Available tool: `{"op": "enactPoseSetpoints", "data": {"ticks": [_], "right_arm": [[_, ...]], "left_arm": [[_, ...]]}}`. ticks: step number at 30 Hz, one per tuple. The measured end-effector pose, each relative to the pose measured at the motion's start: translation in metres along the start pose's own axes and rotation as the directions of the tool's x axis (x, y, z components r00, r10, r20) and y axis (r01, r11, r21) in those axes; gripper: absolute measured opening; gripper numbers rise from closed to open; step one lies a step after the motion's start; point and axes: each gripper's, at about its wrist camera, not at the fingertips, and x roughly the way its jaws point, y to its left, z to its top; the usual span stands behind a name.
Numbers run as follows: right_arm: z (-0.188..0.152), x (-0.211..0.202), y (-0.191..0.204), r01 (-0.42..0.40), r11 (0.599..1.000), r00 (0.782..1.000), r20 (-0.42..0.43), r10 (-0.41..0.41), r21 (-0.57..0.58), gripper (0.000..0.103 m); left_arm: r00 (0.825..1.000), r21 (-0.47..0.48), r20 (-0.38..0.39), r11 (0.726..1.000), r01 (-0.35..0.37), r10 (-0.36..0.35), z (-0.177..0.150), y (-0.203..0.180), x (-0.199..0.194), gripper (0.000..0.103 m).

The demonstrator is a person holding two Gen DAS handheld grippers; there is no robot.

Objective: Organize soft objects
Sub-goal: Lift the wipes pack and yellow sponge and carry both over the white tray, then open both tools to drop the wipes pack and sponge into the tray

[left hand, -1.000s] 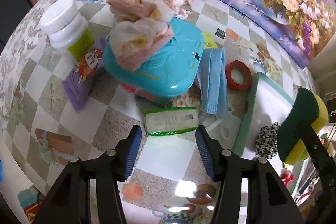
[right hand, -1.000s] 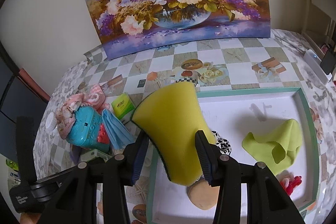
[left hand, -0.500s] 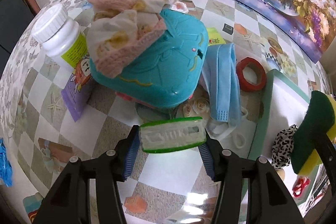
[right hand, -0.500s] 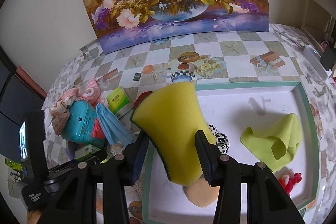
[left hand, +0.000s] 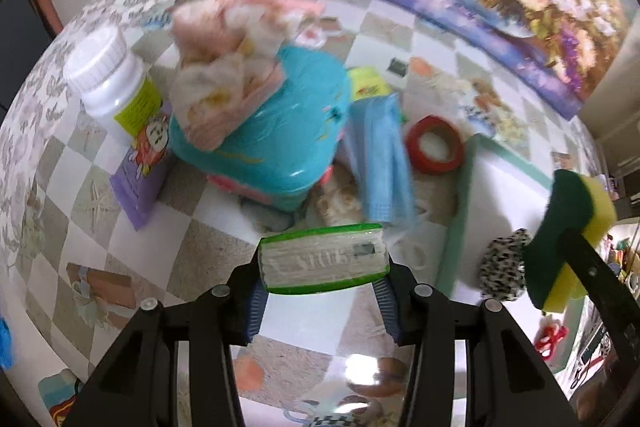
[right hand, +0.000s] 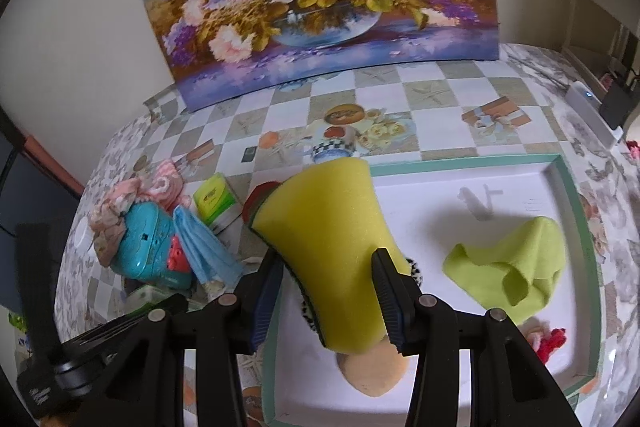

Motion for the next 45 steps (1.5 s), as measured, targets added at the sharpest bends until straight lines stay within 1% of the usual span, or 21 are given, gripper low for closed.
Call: {"op": "enactPoseSetpoints", "data": {"ticks": [3,7,11,15,18,23,28,30,32,34,38,41,45], "right_arm": [[0.002,-0.004,-0.007,0.024,0.999,1.000,0.017,-0.024,0.021,0.049],[0.004,-0.006,-0.018,0.064,0.997,0.997,0.028,-0.065,0.046,0.049],[0.004,-0.005,-0.035,0.157,0.985,0.987,0.023,-0.159,0.073,0.049],[0.004,-0.002,-0.055,0.251,0.963,0.968,0.003,-0.253,0.096,0.049],[0.004,0.000,-0.073,0.295,0.946,0.955,-0.021,-0.295,0.134,0.049],[0.002,0.001,-0.096,0.358,0.920,0.933,-0.043,-0.356,0.158,0.049],[0.000,0.004,-0.108,0.368,0.913,0.930,-0.062,-0.362,0.176,0.049],[0.001,0.005,-0.107,0.369,0.914,0.929,-0.059,-0.365,0.168,0.049],[0.001,0.006,-0.106,0.370,0.915,0.929,-0.058,-0.365,0.162,0.049],[0.001,0.008,-0.106,0.369,0.916,0.929,-0.059,-0.365,0.157,0.049],[0.001,0.009,-0.103,0.376,0.916,0.926,-0.059,-0.372,0.139,0.050],[0.002,0.009,-0.102,0.379,0.916,0.926,-0.060,-0.374,0.134,0.050],[0.002,0.010,-0.101,0.364,0.922,0.931,-0.066,-0.358,0.132,0.052]], "left_arm": [[0.999,0.031,0.044,0.999,0.021,-0.022,-0.001,-0.010,-0.011,0.049],[0.997,0.056,0.061,0.997,0.050,-0.054,0.001,-0.023,-0.022,0.049],[0.994,0.099,0.068,0.992,0.081,-0.088,0.004,-0.045,-0.031,0.049],[0.991,0.169,0.053,0.979,0.110,-0.121,0.003,-0.076,-0.036,0.049],[0.990,0.216,0.030,0.968,0.126,-0.136,0.004,-0.100,-0.034,0.049],[0.988,0.282,-0.021,0.947,0.154,-0.154,0.005,-0.137,-0.025,0.049],[0.986,0.292,-0.073,0.942,0.167,-0.152,0.011,-0.161,-0.003,0.049],[0.983,0.284,-0.098,0.942,0.177,-0.155,0.014,-0.163,0.006,0.049],[0.984,0.280,-0.111,0.945,0.168,-0.142,0.019,-0.165,0.017,0.049],[0.984,0.276,-0.116,0.948,0.161,-0.133,0.023,-0.166,0.024,0.049],[0.976,0.243,-0.144,0.950,0.195,-0.164,0.030,-0.163,0.036,0.050],[0.969,0.210,-0.177,0.955,0.209,-0.173,0.030,-0.159,0.040,0.058],[0.969,0.196,-0.174,0.958,0.209,-0.176,0.030,-0.153,0.037,0.058]]}}
